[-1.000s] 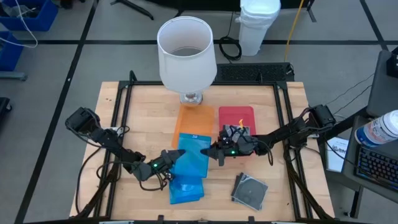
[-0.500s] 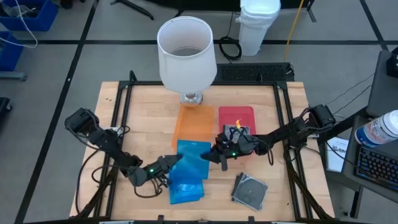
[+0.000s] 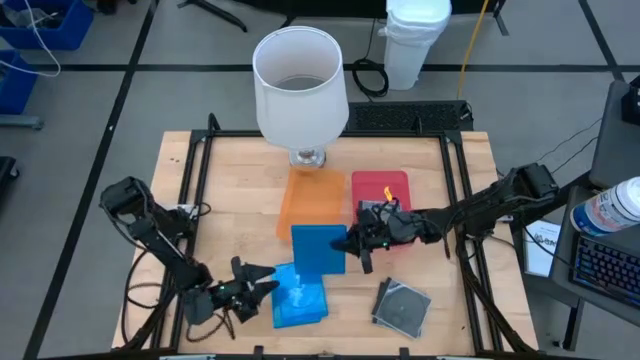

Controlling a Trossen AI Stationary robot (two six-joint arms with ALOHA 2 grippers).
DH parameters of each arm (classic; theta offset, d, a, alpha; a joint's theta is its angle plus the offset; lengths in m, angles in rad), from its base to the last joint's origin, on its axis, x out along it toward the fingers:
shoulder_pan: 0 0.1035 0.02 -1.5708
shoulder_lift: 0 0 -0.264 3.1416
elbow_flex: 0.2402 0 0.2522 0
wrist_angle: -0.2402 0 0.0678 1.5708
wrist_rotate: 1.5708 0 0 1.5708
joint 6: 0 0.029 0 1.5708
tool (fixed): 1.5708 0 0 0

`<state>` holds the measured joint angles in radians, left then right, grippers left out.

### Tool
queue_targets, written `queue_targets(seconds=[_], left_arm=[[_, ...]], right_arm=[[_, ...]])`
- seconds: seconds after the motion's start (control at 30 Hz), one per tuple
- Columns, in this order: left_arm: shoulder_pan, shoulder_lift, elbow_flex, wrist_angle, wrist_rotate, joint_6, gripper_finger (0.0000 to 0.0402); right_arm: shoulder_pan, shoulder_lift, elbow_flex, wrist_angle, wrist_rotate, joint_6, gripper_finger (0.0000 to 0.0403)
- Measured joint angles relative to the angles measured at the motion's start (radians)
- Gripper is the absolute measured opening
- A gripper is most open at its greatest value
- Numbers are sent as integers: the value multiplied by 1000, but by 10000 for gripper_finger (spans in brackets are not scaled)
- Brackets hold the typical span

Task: Pick & place jewel cases by type
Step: Put the blue CD case into the orange bin

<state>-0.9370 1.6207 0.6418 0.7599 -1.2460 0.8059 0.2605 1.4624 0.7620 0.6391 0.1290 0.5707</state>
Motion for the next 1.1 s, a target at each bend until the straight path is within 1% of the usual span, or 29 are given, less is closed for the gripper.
queue_targets(seconds=[0.03,0.1,0.17,0.2,0.27,0.33,0.37,0.43,0.47,0.57,0.67,0.77,0.83,0.97,1.1], left_arm=[[-12,0,0,-59,9,-64,247],[-37,1,0,-149,38,-138,238],[-52,1,0,-186,84,-226,224],[-55,1,0,-202,120,-276,216],[-54,1,0,-233,214,-362,199],[-50,0,1,-265,320,-418,182],[-47,0,1,-285,356,-436,174],[-41,0,1,-323,384,-471,158],[-38,0,1,-342,379,-489,150],[-37,0,1,-372,362,-547,129],[-32,0,1,-399,376,-579,113],[-32,0,1,-430,444,-587,98],[-33,0,1,-433,477,-592,90],[-36,0,1,-439,478,-607,75],[-50,0,1,-450,479,-607,61]], right_arm=[[-9,-10,0,-11,-2,-5,20],[-31,-19,24,-53,-4,-17,20],[-49,-35,82,-153,-19,-57,20],[-57,-37,133,-220,-29,-89,20],[-63,-28,257,-395,-14,-150,20],[-61,4,392,-582,39,-218,20],[-56,24,453,-668,74,-246,21],[-52,65,557,-797,159,-281,21],[-56,85,596,-843,187,-282,21],[-79,139,654,-946,212,-226,20],[-106,191,654,-990,210,-107,21],[-135,233,654,-981,202,-35,21],[-159,260,654,-952,175,-5,21],[-201,282,654,-877,103,20,23],[-223,281,655,-835,79,64,24]])
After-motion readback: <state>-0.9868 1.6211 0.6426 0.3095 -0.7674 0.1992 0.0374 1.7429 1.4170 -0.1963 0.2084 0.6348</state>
